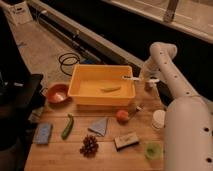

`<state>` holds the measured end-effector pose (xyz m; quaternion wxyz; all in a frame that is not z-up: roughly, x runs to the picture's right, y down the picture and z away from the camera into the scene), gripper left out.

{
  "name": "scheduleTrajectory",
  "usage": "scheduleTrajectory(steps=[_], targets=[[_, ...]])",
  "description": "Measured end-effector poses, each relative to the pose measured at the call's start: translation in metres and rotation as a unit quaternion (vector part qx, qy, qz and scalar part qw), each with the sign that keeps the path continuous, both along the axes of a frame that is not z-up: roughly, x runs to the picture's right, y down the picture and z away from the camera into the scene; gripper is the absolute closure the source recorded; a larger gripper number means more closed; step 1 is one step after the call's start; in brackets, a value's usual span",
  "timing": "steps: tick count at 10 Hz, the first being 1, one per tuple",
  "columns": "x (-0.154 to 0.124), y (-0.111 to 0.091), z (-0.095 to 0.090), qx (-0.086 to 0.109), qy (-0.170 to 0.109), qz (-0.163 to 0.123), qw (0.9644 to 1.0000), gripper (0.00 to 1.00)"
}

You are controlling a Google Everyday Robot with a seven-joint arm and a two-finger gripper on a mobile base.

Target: Place brush in plastic cup

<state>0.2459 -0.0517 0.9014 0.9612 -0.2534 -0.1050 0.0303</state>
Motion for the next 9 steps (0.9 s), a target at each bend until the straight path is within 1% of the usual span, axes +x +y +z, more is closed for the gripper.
scheduleTrajectory(steps=[3, 5, 6, 8, 9], targets=[[0.001, -0.020, -0.015, 0.019, 0.013, -0.010, 0.9997, 1.00], [0.000, -0.028, -0.034, 0.025, 0.027, -0.018, 0.9991, 1.00], [-0.005, -0.027, -0.049, 0.028, 0.034, -0.026, 0.9987, 1.00], [-0.011, -0.022, -0.073, 0.030, 0.041, -0.034, 0.9981, 1.00], [-0.017, -0.017, -0.087, 0.031, 0.041, -0.037, 0.9980, 1.00]])
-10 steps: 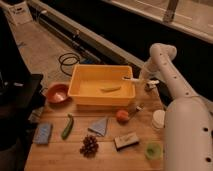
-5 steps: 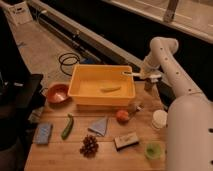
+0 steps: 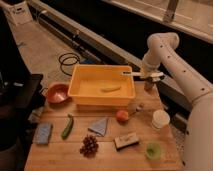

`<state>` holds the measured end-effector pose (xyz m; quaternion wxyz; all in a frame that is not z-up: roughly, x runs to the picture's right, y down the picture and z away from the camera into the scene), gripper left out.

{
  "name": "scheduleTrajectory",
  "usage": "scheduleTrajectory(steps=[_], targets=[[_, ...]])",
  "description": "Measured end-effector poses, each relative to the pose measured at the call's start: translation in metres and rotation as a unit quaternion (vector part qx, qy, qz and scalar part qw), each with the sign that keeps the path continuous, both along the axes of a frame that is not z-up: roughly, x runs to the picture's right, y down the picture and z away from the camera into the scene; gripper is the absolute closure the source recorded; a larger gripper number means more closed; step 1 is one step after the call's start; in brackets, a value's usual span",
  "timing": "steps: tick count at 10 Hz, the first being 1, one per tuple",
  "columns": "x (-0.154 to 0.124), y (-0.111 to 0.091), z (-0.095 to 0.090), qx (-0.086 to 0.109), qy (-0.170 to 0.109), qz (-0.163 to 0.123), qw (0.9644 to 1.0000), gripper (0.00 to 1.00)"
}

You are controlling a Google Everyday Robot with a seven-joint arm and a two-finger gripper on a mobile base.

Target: Place brush in plastic cup

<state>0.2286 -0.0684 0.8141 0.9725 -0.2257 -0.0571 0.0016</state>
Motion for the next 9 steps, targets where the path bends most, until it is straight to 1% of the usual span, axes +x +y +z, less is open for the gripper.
scheduleTrajectory(steps=[2, 3, 4, 5, 6, 7, 8, 9], targets=[[-0.011, 0.017, -0.031, 0.001, 0.001, -0.005, 1.0000, 1.00], [-0.016, 0.028, -0.043, -0.003, 0.003, -0.006, 1.0000, 1.00], [-0.025, 0.041, -0.055, -0.011, 0.002, -0.008, 0.9999, 1.00], [-0.030, 0.049, -0.060, -0.019, 0.001, -0.008, 0.9998, 1.00], [-0.037, 0.063, -0.065, -0.036, -0.001, -0.008, 0.9993, 1.00], [-0.044, 0.080, -0.065, -0.057, -0.006, -0.009, 0.9983, 1.00], [-0.045, 0.096, -0.063, -0.081, -0.010, -0.007, 0.9967, 1.00], [-0.045, 0.096, -0.063, -0.081, -0.010, -0.006, 0.9967, 1.00]])
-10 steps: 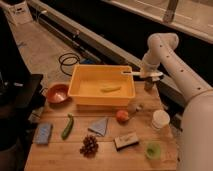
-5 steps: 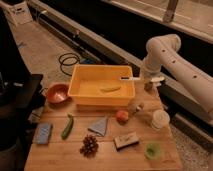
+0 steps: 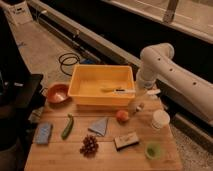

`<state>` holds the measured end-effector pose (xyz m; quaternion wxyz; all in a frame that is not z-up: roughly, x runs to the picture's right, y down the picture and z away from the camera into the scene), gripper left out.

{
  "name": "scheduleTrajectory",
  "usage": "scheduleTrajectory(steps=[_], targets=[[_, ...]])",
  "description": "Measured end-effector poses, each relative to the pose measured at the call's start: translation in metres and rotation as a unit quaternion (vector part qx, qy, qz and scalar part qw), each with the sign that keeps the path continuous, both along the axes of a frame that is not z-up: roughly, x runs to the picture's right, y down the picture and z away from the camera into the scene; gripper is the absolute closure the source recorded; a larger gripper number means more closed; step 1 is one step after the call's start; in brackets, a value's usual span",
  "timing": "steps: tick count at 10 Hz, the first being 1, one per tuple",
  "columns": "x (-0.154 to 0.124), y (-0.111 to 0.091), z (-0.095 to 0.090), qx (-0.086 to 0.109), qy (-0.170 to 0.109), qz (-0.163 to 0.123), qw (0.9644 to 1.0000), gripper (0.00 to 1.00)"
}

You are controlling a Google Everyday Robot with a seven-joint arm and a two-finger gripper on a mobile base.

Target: Place brush in plastic cup

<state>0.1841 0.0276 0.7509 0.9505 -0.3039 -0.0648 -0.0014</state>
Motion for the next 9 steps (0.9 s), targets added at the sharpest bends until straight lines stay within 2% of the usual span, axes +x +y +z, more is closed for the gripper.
scheduleTrajectory(steps=[6, 7, 9], targets=[[0.0007, -0.0006, 0.0003, 0.001, 0.001, 0.000, 1.0000, 1.00], [-0.0009, 0.0004, 0.0015, 0.002, 0.003, -0.005, 1.0000, 1.00], [-0.0074, 0.0072, -0.0062, 0.018, 0.020, -0.029, 0.9992, 1.00]])
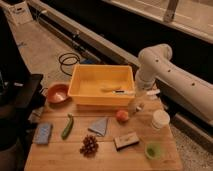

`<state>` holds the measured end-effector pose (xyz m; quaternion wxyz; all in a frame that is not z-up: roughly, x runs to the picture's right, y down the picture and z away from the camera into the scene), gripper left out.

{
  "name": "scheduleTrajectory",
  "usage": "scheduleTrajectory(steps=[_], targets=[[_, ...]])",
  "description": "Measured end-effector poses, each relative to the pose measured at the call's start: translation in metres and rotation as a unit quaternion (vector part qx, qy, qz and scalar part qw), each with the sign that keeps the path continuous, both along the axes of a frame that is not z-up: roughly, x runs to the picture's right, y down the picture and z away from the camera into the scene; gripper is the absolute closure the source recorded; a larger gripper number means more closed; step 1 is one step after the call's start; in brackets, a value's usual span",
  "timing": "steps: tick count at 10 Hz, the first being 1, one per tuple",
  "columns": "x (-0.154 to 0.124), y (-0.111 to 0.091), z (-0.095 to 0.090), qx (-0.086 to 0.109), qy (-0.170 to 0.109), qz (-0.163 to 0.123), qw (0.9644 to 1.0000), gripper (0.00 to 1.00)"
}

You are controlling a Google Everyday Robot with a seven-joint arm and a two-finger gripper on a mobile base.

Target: Place brush in plastic cup

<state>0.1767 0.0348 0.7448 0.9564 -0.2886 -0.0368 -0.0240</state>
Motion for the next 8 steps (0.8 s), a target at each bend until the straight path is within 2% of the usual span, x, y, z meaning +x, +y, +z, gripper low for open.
scheduleTrajectory(steps=[4, 6, 8], targets=[[0.004, 0.052, -0.045, 0.028, 0.023, -0.013, 0.9993, 1.00], [0.007, 0.078, -0.065, 0.032, 0.026, -0.004, 0.9991, 1.00], [0.005, 0.102, -0.078, 0.026, 0.013, 0.020, 0.9994, 1.00]])
